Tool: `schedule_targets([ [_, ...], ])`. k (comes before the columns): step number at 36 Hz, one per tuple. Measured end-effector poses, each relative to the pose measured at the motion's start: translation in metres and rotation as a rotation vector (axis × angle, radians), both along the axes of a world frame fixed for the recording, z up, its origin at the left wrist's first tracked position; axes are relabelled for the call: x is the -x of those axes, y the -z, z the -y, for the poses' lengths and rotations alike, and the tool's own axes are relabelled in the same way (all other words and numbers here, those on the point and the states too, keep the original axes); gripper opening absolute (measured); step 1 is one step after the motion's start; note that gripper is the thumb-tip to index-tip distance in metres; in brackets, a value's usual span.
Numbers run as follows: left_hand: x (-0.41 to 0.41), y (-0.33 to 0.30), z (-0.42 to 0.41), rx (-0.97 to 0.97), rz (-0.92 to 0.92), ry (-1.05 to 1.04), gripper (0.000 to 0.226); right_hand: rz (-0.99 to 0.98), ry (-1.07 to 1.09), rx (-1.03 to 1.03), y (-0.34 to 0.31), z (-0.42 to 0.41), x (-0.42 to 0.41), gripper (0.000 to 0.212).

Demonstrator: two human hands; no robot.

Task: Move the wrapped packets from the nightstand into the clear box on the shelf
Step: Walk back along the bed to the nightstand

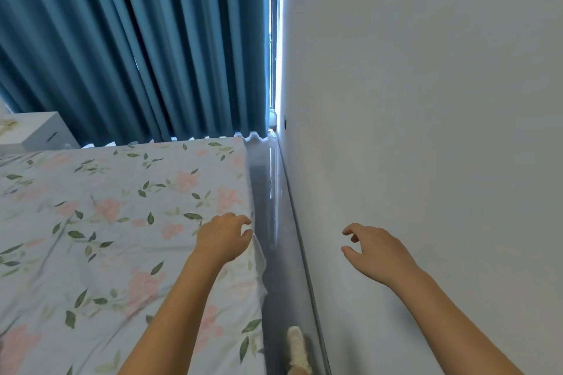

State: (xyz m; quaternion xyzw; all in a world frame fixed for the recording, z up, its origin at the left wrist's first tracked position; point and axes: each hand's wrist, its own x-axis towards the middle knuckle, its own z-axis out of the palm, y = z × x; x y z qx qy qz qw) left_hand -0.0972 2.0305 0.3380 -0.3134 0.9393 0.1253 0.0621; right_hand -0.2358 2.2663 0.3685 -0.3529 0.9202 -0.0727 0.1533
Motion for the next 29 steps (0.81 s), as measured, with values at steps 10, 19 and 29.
schedule_targets([
  [10,0.14,0.01,0.143,0.004,0.005,-0.067,0.041,0.075,0.006,0.021,0.0,0.164,0.189,0.039],
  [19,0.234,-0.006,0.278,0.054,0.062,-0.128,0.041,-0.017,-0.081,-0.019,0.004,0.309,0.299,0.04],
  [29,0.312,0.013,0.376,-0.015,0.089,-0.168,0.039,0.119,-0.032,0.039,0.006,0.423,0.407,0.039],
])
